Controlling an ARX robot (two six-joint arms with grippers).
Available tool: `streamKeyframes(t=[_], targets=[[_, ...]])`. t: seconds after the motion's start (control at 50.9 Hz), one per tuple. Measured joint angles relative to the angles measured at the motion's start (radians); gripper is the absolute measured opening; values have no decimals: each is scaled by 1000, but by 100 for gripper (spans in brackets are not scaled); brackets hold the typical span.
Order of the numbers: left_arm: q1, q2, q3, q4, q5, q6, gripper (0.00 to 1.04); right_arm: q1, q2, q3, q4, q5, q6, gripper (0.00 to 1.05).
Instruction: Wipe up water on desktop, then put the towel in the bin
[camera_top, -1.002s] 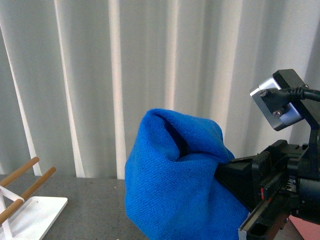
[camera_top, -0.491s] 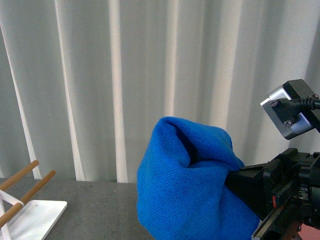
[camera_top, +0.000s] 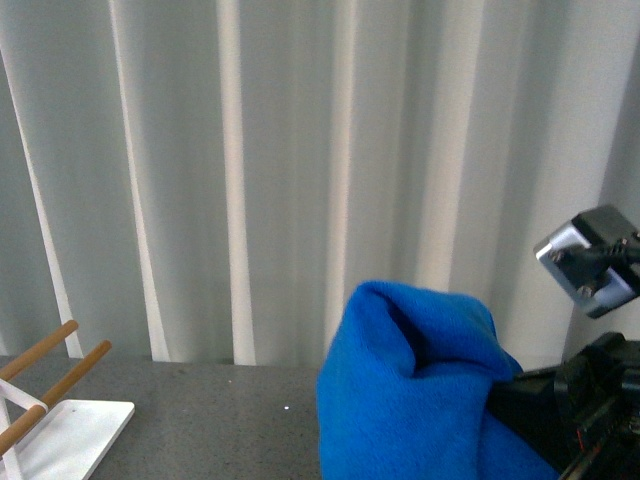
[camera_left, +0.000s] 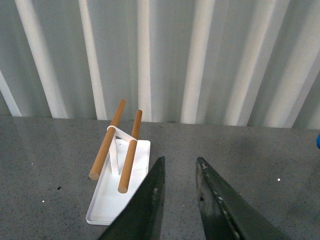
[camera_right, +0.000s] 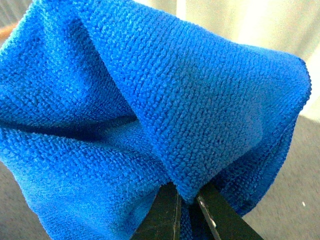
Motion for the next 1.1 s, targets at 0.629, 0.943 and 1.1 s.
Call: streamKeyframes(t=[0.629,0.943,1.1], targets=[[0,0,0,0,0,1,98,-10,435,231,-341,235,-61,3],[0,0,0,0,0,1,98,12,592,360,-354,303,36,3],[0,0,0,0,0,1,98,39,621,398,-364,319,58,3]])
